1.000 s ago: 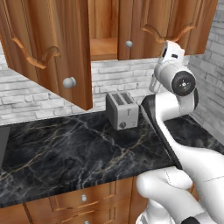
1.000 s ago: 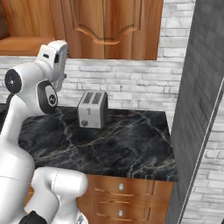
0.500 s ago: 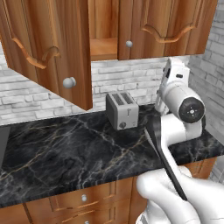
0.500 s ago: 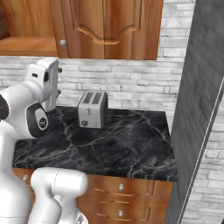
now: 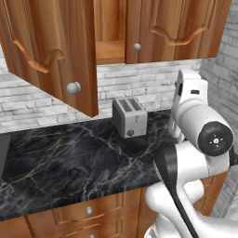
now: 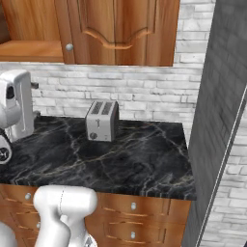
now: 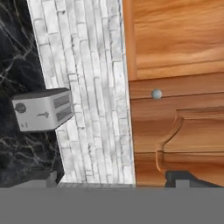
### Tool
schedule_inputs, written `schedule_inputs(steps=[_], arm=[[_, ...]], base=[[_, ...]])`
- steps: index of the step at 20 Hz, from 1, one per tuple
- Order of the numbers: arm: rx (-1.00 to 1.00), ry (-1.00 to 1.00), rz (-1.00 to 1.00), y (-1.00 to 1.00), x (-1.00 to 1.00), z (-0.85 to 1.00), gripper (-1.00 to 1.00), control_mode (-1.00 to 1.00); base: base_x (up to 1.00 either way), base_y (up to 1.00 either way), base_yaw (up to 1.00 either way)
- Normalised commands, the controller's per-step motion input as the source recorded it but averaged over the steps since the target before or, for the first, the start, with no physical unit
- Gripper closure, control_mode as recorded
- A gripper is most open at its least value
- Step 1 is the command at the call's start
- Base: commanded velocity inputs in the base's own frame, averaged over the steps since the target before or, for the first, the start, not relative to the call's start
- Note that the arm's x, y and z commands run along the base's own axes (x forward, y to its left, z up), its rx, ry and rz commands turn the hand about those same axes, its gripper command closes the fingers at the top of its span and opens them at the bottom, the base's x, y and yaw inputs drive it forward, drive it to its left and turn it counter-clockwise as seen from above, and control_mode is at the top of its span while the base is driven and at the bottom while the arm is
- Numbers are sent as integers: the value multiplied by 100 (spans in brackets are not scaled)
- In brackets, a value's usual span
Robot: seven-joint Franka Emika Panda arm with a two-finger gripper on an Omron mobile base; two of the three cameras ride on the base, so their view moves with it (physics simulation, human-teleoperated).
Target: Close all open cabinet doors.
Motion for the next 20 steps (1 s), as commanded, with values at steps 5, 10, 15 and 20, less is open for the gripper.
schedule_inputs(steps=[5,10,15,20], arm=[[-6,-2,0,19,-91,-3,-100,-100],[-11,-15,8,1,-67,-20,-100,-100],[-16,-27,9,7,-59,7,-100,-100],[-16,-20,8,41,-34,10,-100,-100]], base=[[0,0,0],[0,0,0],[0,0,0],[0,0,0]])
